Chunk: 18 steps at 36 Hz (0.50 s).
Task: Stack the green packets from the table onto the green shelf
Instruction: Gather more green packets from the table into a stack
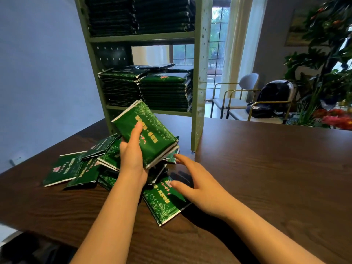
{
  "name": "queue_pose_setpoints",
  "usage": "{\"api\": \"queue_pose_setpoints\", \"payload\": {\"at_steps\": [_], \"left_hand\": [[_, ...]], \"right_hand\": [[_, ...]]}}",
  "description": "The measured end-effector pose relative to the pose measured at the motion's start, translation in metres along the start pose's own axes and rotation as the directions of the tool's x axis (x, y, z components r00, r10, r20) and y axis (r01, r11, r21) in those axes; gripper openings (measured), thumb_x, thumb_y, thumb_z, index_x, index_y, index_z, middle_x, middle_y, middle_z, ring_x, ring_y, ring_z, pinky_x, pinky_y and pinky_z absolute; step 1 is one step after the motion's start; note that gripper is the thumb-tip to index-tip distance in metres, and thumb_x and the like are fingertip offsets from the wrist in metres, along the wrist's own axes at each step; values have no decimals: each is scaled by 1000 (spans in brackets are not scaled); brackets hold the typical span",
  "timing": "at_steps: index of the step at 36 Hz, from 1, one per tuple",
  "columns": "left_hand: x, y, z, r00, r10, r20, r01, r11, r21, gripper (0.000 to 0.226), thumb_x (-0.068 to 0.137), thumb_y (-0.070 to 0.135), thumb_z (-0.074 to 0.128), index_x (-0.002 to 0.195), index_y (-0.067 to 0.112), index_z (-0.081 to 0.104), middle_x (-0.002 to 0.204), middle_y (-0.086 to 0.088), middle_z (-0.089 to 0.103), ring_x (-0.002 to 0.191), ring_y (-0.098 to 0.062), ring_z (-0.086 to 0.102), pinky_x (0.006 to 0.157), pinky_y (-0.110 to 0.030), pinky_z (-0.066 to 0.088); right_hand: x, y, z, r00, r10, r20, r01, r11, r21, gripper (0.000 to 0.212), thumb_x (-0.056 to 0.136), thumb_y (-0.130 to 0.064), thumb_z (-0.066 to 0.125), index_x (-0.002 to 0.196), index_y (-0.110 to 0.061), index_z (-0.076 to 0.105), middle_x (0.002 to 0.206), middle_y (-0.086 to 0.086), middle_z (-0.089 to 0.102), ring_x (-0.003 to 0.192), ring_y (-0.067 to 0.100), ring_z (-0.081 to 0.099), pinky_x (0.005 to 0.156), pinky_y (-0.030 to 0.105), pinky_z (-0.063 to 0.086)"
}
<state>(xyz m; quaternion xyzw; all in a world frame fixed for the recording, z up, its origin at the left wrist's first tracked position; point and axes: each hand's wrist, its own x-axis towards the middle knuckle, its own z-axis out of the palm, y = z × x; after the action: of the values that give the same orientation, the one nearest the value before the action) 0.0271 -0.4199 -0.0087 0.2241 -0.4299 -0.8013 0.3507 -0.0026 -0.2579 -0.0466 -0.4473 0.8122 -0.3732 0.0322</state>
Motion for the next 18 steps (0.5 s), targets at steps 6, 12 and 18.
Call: {"api": "queue_pose_setpoints", "payload": {"at_steps": [6, 12, 18], "left_hand": [[4, 10, -6, 971, 119, -207, -129, 991, -32, 53, 87, 39, 68, 131, 19, 47, 127, -3, 60, 111, -21, 62, 97, -46, 51], [8, 14, -11, 936, 124, -330, -145, 989, -40, 57, 88, 46, 65, 133, 18, 43, 131, 1, 54, 115, -17, 56, 100, -39, 48], [14, 12, -15, 910, 158, -384, -207, 974, -89, 65, 86, 46, 68, 138, 20, 40, 132, 3, 55, 115, -15, 59, 99, -38, 50]], "right_hand": [[22, -2, -7, 999, 2, 47, 2, 996, -92, 71, 91, -36, 60, 149, -25, 21, 154, -7, 26, 140, 10, 23, 111, 23, 19], [60, -3, -8, 993, 39, 110, -32, 997, -66, 66, 93, -33, 58, 148, -17, 26, 154, 0, 29, 140, 14, 26, 106, 20, 21], [100, -11, 13, 995, 6, 99, 1, 997, -73, 71, 87, -38, 66, 146, -15, 34, 151, 6, 34, 140, 21, 29, 116, 35, 22]]}}
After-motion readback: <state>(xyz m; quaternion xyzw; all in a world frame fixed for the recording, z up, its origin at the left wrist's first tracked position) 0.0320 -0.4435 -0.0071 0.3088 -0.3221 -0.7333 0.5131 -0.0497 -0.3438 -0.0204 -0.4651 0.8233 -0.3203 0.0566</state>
